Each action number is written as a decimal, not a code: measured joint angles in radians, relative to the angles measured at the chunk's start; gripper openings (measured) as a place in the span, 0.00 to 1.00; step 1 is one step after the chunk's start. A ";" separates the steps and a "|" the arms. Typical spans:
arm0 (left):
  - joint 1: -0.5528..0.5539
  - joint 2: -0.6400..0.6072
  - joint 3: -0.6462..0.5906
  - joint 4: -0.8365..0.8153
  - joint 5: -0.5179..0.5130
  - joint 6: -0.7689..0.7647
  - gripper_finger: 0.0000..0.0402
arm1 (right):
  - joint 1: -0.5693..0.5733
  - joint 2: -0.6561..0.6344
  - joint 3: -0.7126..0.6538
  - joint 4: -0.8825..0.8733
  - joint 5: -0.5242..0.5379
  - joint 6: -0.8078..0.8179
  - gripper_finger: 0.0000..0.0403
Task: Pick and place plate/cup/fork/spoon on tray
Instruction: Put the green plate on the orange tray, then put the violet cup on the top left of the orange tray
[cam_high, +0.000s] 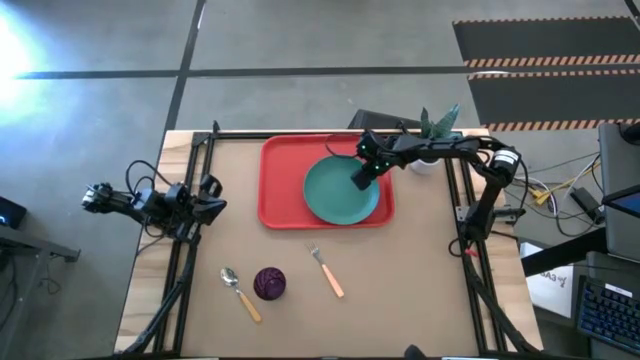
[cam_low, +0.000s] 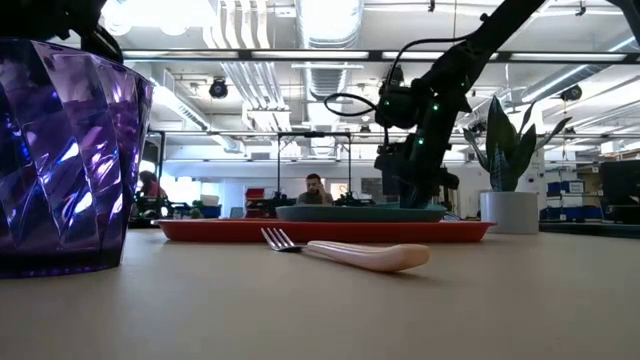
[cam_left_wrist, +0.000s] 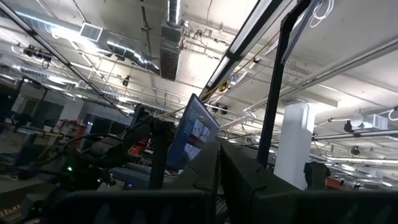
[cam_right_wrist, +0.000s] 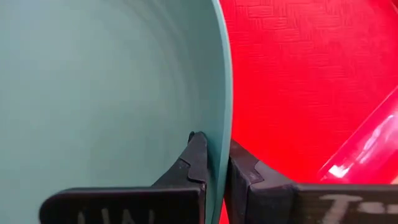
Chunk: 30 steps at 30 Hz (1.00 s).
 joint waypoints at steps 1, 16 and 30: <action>0.000 0.000 0.000 0.000 0.000 -0.006 0.00 | -0.005 0.000 0.000 0.000 -0.012 -0.001 0.02; 0.000 0.000 0.000 -0.002 0.000 -0.005 0.00 | -0.013 0.002 -0.004 -0.003 0.000 -0.063 0.24; 0.000 0.000 0.000 -0.010 -0.023 -0.005 0.00 | -0.003 -0.124 0.104 0.002 0.004 -0.090 0.35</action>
